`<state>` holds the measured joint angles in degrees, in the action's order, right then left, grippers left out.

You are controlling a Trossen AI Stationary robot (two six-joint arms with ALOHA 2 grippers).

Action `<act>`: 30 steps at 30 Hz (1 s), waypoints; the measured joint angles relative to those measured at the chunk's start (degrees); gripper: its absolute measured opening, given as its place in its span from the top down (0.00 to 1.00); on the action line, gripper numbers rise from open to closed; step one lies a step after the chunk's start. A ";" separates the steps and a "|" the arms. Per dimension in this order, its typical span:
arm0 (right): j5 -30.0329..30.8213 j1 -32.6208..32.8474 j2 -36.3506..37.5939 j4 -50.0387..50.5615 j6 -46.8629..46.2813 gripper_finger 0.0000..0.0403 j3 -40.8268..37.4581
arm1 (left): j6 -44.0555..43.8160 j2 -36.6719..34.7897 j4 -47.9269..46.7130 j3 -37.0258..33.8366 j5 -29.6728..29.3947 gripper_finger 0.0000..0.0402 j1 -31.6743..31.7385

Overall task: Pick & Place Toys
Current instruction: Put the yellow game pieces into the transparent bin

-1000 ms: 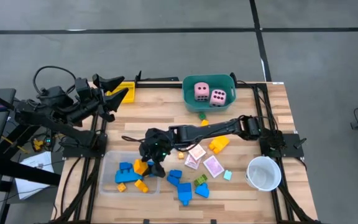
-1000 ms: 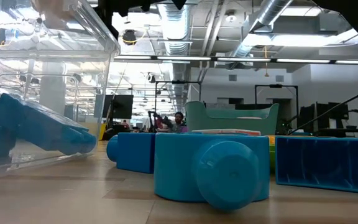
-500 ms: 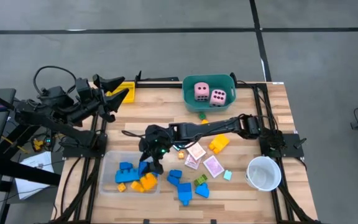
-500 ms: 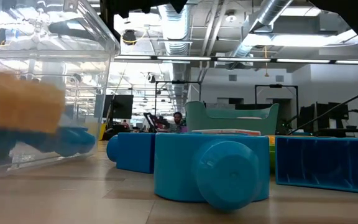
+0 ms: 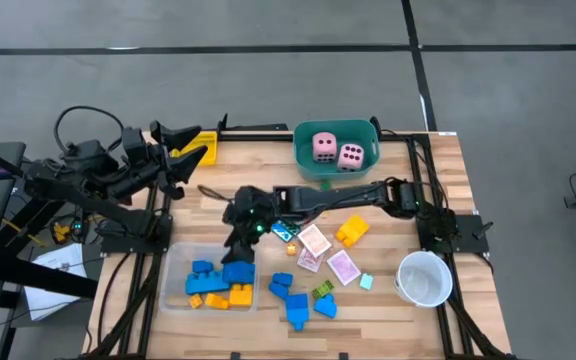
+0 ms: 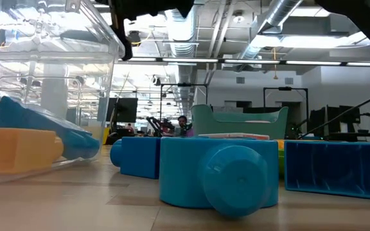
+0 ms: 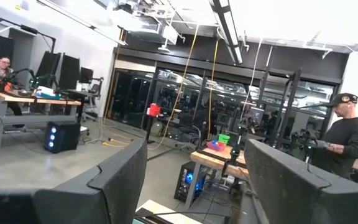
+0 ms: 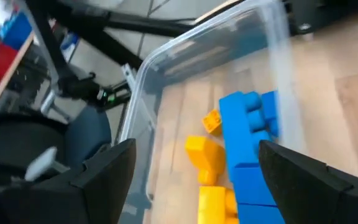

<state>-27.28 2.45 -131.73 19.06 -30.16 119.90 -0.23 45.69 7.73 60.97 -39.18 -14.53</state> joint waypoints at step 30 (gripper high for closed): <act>8.48 -3.62 13.04 21.43 6.15 0.19 0.01 | -38.51 1.88 -73.89 18.50 21.56 0.34 -11.10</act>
<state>-18.81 -1.17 -118.69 40.49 -24.01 119.91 -38.74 47.57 -66.16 79.47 -17.62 -25.63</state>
